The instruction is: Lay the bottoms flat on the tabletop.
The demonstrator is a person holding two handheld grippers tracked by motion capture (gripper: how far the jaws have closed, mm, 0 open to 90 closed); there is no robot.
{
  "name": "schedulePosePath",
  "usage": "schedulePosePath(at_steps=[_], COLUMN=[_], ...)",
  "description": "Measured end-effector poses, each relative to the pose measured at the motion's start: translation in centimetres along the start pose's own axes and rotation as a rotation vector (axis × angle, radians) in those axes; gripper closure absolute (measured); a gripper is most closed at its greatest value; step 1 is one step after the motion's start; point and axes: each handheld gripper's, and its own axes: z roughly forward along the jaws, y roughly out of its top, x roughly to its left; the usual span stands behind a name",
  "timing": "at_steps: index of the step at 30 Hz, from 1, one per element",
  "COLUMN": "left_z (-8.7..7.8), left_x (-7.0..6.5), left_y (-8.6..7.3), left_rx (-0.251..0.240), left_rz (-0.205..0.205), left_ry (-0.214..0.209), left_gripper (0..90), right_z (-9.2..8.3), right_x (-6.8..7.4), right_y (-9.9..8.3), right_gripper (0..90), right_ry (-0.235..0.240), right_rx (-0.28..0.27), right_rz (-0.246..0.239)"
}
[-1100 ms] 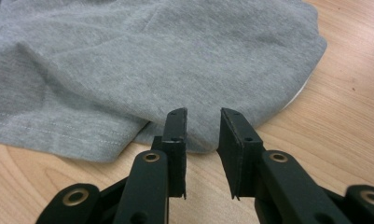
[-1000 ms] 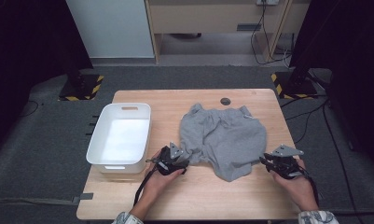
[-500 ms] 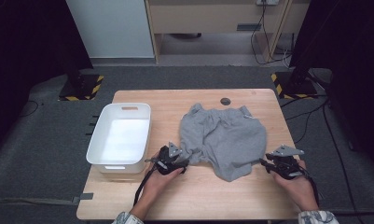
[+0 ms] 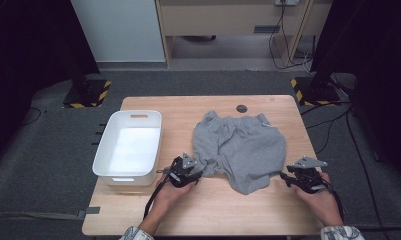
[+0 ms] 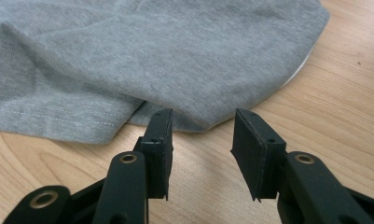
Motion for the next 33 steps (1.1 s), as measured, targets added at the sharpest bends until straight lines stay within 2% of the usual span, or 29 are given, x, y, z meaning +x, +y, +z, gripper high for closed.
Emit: schedulePosePath(at_steps=[4, 7, 11, 12, 14, 17, 23, 29, 33], left_z=[-0.1, -0.2, -0.6, -0.9, -1.1, -1.4, -1.2, -1.0, -0.9], left_x=[-0.1, -0.3, -0.4, -0.5, -0.4, -0.3, -0.2, -0.5, -0.5], left_y=[0.0, 0.1, 0.3, 0.5, 0.5, 0.6, 0.4, 0.4, 0.3], left_rx=[0.003, -0.008, -0.043, -0.072, -0.087, -0.108, -0.093, -0.082, -0.075], left_rz=[0.014, 0.026, 0.024, 0.015, 0.009, -0.006, -0.009, 0.004, 0.011], left_ry=[0.006, 0.008, 0.03, 0.05, 0.064, 0.092, 0.091, 0.089, 0.09], left_gripper=[72.0, 77.7, 79.5, 79.5, 79.5, 79.5, 79.3, 78.9, 78.8], right_z=[0.1, 0.2, 0.4, 0.4, 0.4, 0.8, 2.4, 3.1, 3.8], right_x=[0.4, 0.7, 0.9, 0.9, 0.9, 1.3, 2.0, 1.9, 1.8], right_y=[0.1, 0.2, 0.1, 0.1, 0.1, 0.2, 0.5, 1.0, 1.0], right_gripper=[60.3, 67.3, 72.2, 75.8, 77.3, 79.9, 68.2, 52.7, 49.1], right_ry=[0.02, 0.039, 0.058, 0.069, 0.074, 0.114, 0.144, 0.159, 0.153], right_rx=[0.002, 0.001, 0.009, 0.009, 0.006, 0.006, 0.036, 0.019, 0.027], right_rz=[-0.018, -0.041, -0.061, -0.062, -0.065, -0.061, -0.065, -0.01, 0.01])
